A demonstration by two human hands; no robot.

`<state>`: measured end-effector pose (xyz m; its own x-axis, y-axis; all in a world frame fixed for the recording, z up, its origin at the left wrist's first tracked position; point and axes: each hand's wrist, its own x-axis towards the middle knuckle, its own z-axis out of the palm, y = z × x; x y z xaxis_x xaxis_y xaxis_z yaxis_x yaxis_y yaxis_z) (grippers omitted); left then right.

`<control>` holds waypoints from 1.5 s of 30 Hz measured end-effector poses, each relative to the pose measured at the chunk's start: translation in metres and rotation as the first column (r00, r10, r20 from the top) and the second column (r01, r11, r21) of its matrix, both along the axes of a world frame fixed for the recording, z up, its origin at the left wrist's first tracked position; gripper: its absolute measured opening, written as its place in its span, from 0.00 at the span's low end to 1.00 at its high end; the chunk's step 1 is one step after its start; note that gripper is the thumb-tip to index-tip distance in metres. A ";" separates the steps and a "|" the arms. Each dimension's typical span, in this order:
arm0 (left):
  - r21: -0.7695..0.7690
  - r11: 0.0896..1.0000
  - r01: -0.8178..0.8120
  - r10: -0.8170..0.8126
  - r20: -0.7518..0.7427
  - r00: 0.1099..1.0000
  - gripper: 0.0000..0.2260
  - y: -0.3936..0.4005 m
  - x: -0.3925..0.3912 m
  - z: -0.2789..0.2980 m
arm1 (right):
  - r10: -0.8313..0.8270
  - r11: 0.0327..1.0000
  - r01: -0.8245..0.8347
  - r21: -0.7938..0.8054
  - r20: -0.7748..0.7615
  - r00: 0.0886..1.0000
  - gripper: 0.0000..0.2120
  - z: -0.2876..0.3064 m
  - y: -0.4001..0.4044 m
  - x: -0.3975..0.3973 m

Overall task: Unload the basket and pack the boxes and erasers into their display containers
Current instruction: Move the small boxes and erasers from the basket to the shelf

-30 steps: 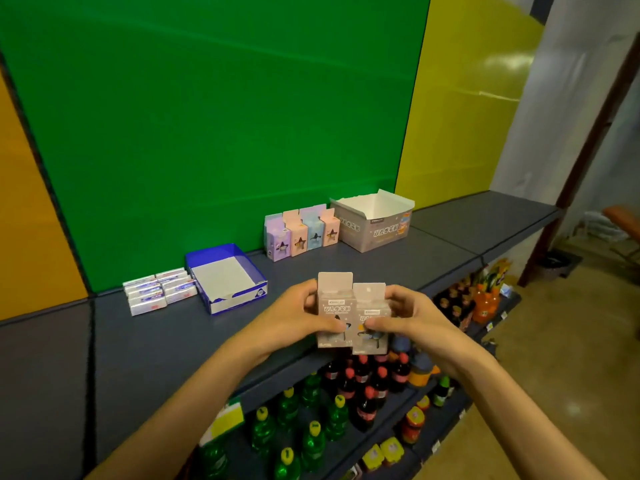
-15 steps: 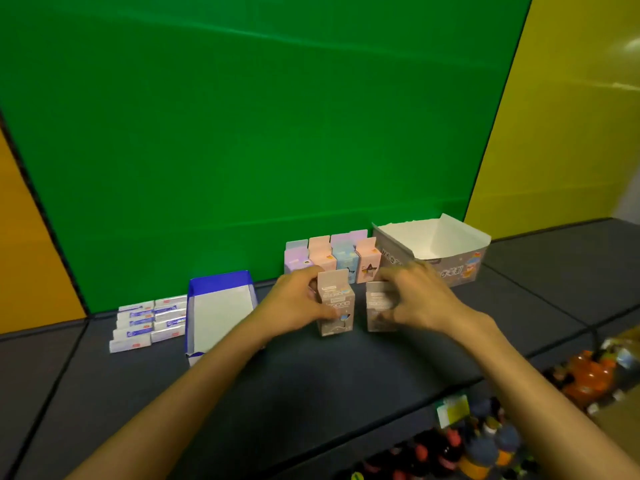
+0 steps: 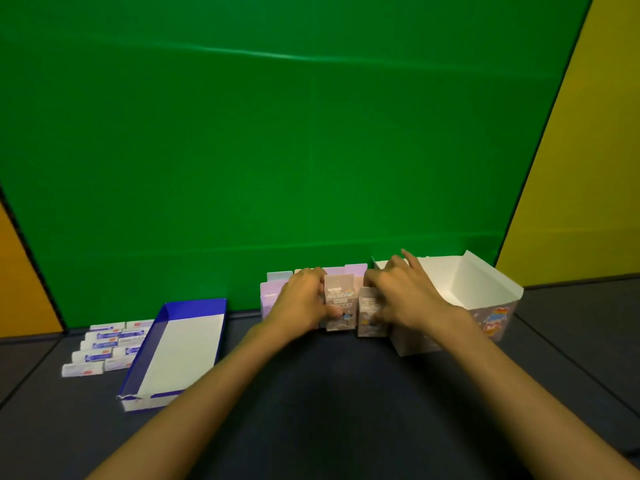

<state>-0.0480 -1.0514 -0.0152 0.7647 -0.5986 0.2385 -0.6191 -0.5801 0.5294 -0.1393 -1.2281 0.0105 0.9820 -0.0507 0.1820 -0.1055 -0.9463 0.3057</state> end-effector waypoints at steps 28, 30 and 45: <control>0.188 0.931 -0.313 0.202 0.449 0.870 0.23 0.047 -0.023 0.006 | 0.392 0.853 -0.457 0.253 0.268 0.880 0.16 -0.003 0.027 0.035; 0.228 0.902 -0.367 0.236 0.451 0.860 0.23 0.076 -0.027 0.006 | 0.427 0.827 -0.494 0.269 0.270 0.863 0.17 -0.003 0.053 0.038; 0.252 0.723 -0.643 0.512 0.429 0.744 0.26 0.338 -0.091 0.008 | 0.615 0.652 -0.653 0.385 0.235 0.752 0.19 -0.012 0.302 0.036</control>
